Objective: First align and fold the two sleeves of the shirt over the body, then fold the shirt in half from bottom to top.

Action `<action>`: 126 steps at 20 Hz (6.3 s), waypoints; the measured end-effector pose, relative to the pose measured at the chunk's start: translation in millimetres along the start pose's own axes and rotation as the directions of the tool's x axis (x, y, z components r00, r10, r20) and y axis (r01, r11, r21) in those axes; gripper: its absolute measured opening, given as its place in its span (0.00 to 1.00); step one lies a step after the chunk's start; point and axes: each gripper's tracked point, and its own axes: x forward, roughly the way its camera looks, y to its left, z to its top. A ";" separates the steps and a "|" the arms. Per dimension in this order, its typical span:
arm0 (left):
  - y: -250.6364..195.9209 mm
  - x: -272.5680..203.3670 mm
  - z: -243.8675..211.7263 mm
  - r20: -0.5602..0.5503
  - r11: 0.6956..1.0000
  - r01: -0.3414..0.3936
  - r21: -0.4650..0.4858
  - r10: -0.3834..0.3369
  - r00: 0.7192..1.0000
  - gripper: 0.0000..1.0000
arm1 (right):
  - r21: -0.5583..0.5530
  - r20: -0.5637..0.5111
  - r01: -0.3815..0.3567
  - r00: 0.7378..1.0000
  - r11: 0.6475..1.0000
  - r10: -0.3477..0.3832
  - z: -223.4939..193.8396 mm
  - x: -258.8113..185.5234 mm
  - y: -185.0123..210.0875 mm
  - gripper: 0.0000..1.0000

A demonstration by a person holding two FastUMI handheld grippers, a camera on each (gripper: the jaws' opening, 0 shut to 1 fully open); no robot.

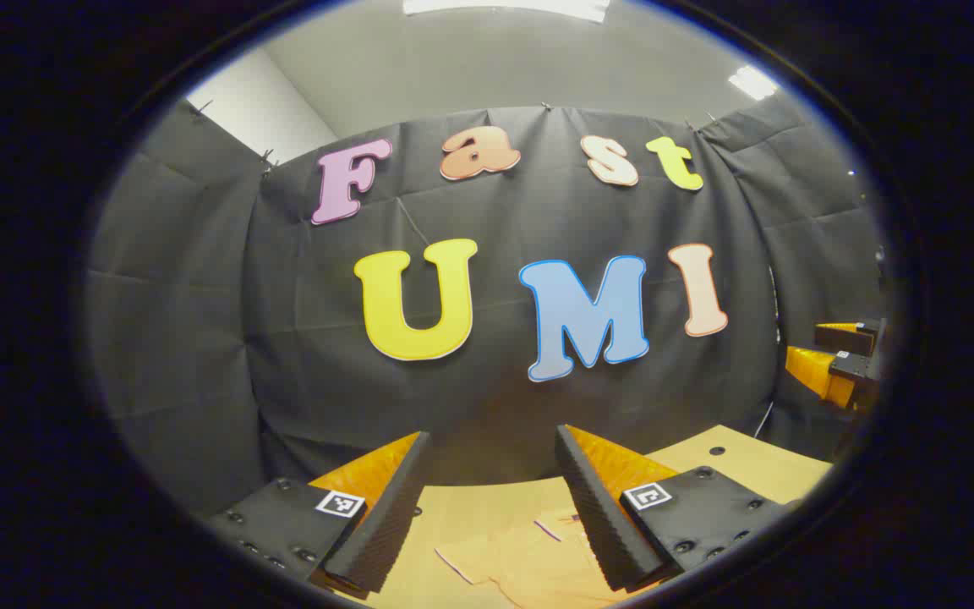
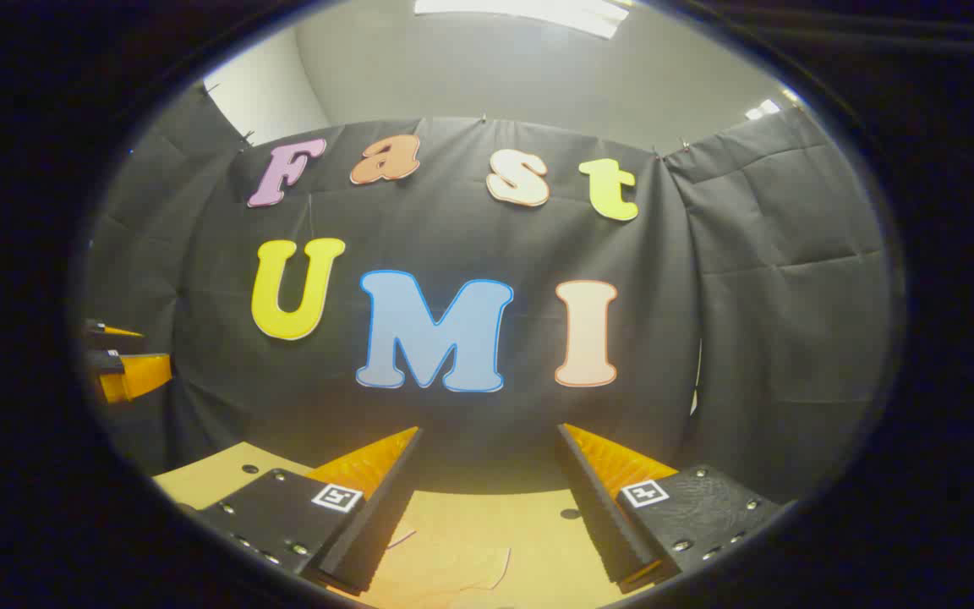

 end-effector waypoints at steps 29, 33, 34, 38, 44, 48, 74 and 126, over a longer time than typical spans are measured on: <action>-37.9 5.7 -2.1 -0.005 0.998 0.060 -0.002 -0.060 0.998 1.00 | 0.047 -0.394 0.004 0.919 0.999 0.015 -162.0 19.2 -11.0 0.93; -28.2 9.1 -8.6 -0.018 0.999 0.035 -0.008 -0.035 0.999 0.95 | 0.114 -0.550 0.019 0.834 0.993 0.047 -237.6 36.9 -12.2 0.96; -24.7 11.1 -10.0 -0.021 1.000 0.027 -0.009 -0.027 0.999 0.95 | 0.123 -0.583 0.030 0.811 0.992 0.048 -256.8 41.7 -12.6 0.96; -12.0 13.9 -16.8 -0.043 1.000 -0.009 -0.006 0.009 0.999 1.00 | 0.129 -0.697 0.055 0.715 0.990 0.051 -323.0 49.1 -15.5 0.96; 9.5 11.9 -36.0 -0.095 0.997 -0.070 -0.021 0.068 0.993 0.95 | 0.126 -0.791 0.085 0.610 0.988 0.048 -385.1 58.5 -20.8 0.96; 19.0 8.4 -48.1 -0.126 0.994 -0.102 -0.040 0.096 0.987 0.95 | 0.141 -0.835 0.105 0.546 0.984 0.061 -412.2 61.7 -18.5 0.96; 25.4 5.7 -72.3 -0.166 0.989 -0.136 -0.052 0.126 0.978 1.00 | 0.170 -0.892 0.119 0.441 0.978 0.102 -425.9 77.5 4.6 0.00; 71.3 108.8 -388.4 -0.587 0.988 -0.119 -0.097 0.040 0.809 0.93 | 0.359 -0.457 -0.229 0.802 0.905 0.385 -107.7 43.7 96.7 0.46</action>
